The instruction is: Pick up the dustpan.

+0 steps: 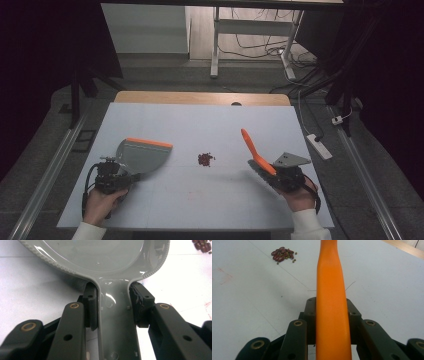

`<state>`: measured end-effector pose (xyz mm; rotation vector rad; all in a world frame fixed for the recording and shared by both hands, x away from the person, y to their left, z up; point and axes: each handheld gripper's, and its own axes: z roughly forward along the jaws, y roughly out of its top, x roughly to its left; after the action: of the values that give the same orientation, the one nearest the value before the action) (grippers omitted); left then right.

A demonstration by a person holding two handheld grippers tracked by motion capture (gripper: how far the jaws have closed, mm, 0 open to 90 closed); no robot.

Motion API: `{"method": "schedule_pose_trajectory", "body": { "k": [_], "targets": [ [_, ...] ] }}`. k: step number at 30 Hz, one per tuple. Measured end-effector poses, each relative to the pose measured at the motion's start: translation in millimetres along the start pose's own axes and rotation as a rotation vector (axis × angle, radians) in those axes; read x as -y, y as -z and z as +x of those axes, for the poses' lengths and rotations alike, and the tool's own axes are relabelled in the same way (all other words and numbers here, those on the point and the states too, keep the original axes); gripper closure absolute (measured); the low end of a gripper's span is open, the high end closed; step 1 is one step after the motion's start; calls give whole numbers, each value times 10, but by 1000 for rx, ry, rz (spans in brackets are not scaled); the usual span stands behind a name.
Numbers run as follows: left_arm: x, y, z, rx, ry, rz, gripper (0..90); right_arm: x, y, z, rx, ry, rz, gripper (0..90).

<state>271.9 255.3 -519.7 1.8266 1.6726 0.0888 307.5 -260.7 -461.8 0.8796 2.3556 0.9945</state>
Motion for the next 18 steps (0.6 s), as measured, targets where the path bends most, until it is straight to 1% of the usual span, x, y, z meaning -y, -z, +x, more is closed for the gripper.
{"method": "schedule_pose_trajectory", "body": {
  "k": [2, 4, 7, 9, 11, 14, 18],
  "targets": [
    [2, 15, 3, 5, -11, -11, 616, 0, 4, -3, 1, -1, -2, 702],
    [7, 34, 2, 23, -27, -31, 616, 0, 6, -5, 3, 0, -4, 702],
    [13, 66, -15, 33, -72, -58, 617, -2, 9, -4, 4, 2, -7, 702],
    [13, 91, -25, 52, -96, -75, 617, -4, 11, -3, 5, 4, -8, 702],
    [15, 105, -40, 58, -121, -88, 617, -5, 12, -1, 5, 5, -10, 702],
    [18, 113, -46, 73, -138, -98, 617, -5, 16, -3, 7, 6, -11, 702],
    [24, 123, -41, 88, -160, -102, 617, 3, 39, -23, 13, -5, -19, 702]
  ]
}}
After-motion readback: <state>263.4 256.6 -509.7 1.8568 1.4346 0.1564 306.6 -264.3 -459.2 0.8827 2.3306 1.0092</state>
